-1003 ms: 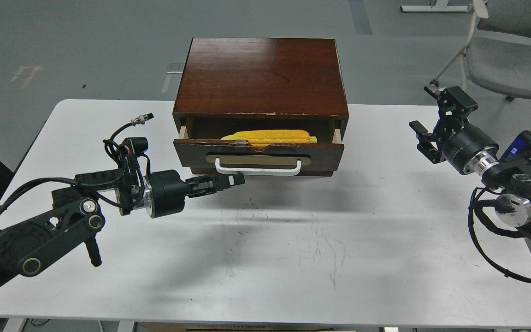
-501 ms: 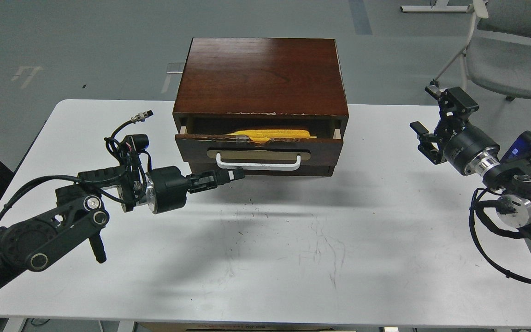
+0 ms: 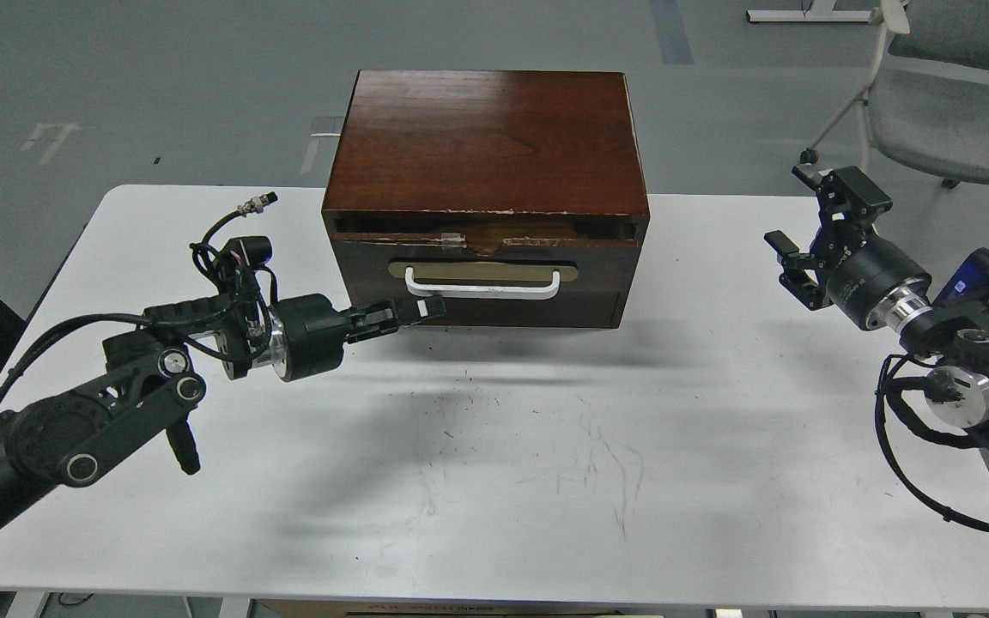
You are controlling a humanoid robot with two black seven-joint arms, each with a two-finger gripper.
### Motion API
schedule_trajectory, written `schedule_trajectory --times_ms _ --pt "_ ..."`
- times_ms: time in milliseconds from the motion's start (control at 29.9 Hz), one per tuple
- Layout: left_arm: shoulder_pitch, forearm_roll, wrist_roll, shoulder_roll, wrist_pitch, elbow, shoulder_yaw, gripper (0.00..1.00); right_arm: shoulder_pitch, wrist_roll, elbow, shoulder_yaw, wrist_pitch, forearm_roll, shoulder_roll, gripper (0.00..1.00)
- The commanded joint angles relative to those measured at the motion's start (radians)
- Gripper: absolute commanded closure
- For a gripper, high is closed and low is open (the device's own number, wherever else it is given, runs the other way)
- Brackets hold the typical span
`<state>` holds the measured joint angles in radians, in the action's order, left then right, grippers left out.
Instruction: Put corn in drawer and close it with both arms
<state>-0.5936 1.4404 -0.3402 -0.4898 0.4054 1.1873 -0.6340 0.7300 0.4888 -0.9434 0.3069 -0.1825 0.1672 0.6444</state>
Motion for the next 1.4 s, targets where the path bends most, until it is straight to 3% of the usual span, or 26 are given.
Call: schedule_trajectory --times_ms 0,1070,1370 --pt "-0.008 0.000 0.000 0.020 0.000 -0.027 0.000 1.00 -0.001 0.000 0.000 0.000 0.000 0.000 0.003 0.04" --pt "-0.051 -0.026 -0.005 0.037 -0.002 -0.092 0.014 1.00 -0.009 0.000 -0.002 0.003 0.001 0.000 0.006 0.04" --pt "-0.025 -0.107 -0.028 -0.065 0.083 0.015 0.020 1.00 -0.009 0.000 -0.002 0.011 0.001 0.000 0.004 0.04"
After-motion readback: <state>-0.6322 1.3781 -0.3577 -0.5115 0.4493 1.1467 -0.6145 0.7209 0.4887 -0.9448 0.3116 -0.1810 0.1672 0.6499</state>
